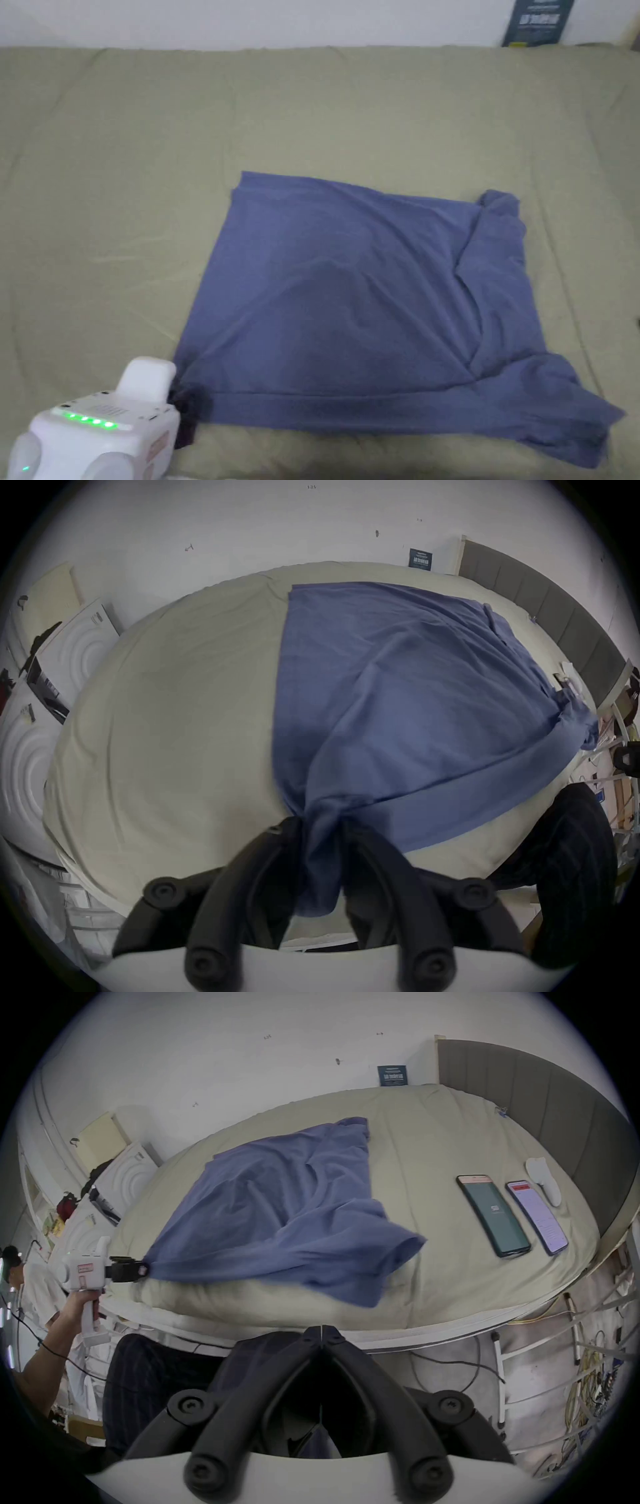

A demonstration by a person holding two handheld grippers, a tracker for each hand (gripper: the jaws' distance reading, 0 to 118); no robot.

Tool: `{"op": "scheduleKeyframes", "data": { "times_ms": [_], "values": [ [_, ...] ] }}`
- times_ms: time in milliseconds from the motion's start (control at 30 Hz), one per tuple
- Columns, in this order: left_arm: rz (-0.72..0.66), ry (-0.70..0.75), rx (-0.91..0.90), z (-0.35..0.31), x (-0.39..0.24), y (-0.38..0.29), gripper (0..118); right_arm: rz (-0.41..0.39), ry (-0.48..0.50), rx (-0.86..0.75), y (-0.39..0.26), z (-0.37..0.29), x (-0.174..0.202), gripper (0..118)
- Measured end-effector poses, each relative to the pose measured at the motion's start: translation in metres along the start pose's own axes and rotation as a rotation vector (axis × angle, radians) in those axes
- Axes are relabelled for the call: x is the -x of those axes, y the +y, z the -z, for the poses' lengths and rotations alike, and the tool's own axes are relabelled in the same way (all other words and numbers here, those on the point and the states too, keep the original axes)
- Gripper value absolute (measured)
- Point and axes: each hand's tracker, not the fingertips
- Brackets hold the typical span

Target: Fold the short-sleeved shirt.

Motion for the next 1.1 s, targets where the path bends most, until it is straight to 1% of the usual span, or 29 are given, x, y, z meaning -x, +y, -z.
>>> {"op": "scheduleKeyframes", "data": {
  "times_ms": [33, 67, 133, 167, 200, 233, 300, 367, 400, 467, 500, 533, 567, 600, 633, 667, 700, 767, 833, 867, 900, 1000, 1100],
  "values": [
    [-0.001, -0.002, -0.002, 0.000, -0.005, 0.002, 15, -0.003, -0.040, -0.006, 0.003, 0.002, -0.003, 12],
    [0.025, 0.005, 0.010, 0.000, -0.007, 0.002, 14, -0.010, -0.072, -0.015, 0.006, 0.005, -0.007, 30],
    [0.010, -0.008, 0.000, -0.006, -0.006, 0.003, 13, -0.052, -0.119, -0.021, 0.014, 0.016, -0.016, 55],
    [-0.015, -0.028, -0.004, -0.010, -0.003, 0.004, 11, -0.056, -0.130, -0.013, 0.017, 0.023, -0.019, 98],
    [-0.044, -0.053, -0.009, -0.016, -0.001, 0.004, 11, -0.064, -0.135, -0.011, 0.019, 0.031, -0.022, 118],
    [-0.059, -0.049, -0.026, -0.021, 0.000, 0.004, 11, -0.082, -0.140, -0.044, 0.018, 0.031, -0.026, 117],
    [-0.041, -0.013, -0.020, -0.028, 0.001, 0.006, 11, -0.078, -0.127, -0.034, 0.022, 0.037, -0.029, 117],
    [-0.048, -0.013, -0.023, -0.036, 0.000, 0.007, 11, -0.075, -0.084, -0.043, 0.022, 0.044, -0.027, 117],
    [-0.062, -0.022, -0.026, -0.038, 0.001, 0.007, 11, -0.075, -0.062, -0.031, 0.034, 0.062, -0.028, 117],
    [-0.057, -0.013, -0.021, -0.039, 0.001, 0.007, 11, -0.074, -0.065, -0.018, 0.036, 0.075, -0.024, 116],
    [-0.055, -0.007, -0.021, -0.038, 0.001, 0.006, 11, -0.057, -0.040, 0.005, 0.039, 0.080, -0.025, 102],
    [-0.058, -0.001, -0.027, -0.039, 0.003, 0.006, 11, -0.018, 0.007, 0.008, 0.040, 0.081, -0.025, 56],
    [-0.062, 0.001, -0.030, -0.040, 0.006, 0.006, 11, 0.009, 0.006, -0.020, 0.040, 0.078, -0.023, 2],
    [-0.082, -0.010, -0.034, -0.042, 0.006, 0.006, 11, -0.007, -0.049, -0.031, 0.039, 0.075, -0.019, 2],
    [-0.089, -0.012, -0.033, -0.045, 0.005, 0.007, 10, -0.010, -0.015, -0.061, 0.036, 0.068, -0.021, 2],
    [-0.098, -0.012, -0.037, -0.046, 0.006, 0.008, 10, 0.011, 0.049, -0.057, 0.037, 0.061, -0.023, 2],
    [-0.109, -0.023, -0.029, -0.048, 0.009, 0.010, 10, 0.047, 0.074, -0.058, 0.036, 0.053, -0.022, 2],
    [-0.154, -0.061, -0.042, -0.050, 0.011, 0.017, 10, 0.038, 0.075, -0.059, 0.046, 0.041, -0.017, 2],
    [-0.205, -0.112, -0.055, -0.048, 0.017, 0.030, 10, 0.047, 0.112, -0.079, 0.062, 0.033, -0.015, 2],
    [-0.255, -0.148, -0.076, -0.048, 0.017, 0.038, 10, 0.056, 0.133, -0.082, 0.071, 0.031, -0.015, 2],
    [-0.270, -0.160, -0.106, -0.048, 0.016, 0.049, 10, 0.054, 0.138, -0.093, 0.080, 0.030, -0.015, 2],
    [-0.220, -0.101, -0.149, -0.048, 0.015, 0.087, 10, 0.021, 0.146, -0.128, 0.118, 0.031, -0.012, 2],
    [-0.225, -0.113, -0.173, -0.041, 0.020, 0.131, 10, 0.004, 0.161, -0.157, 0.157, 0.036, -0.008, 2]
  ]
}}
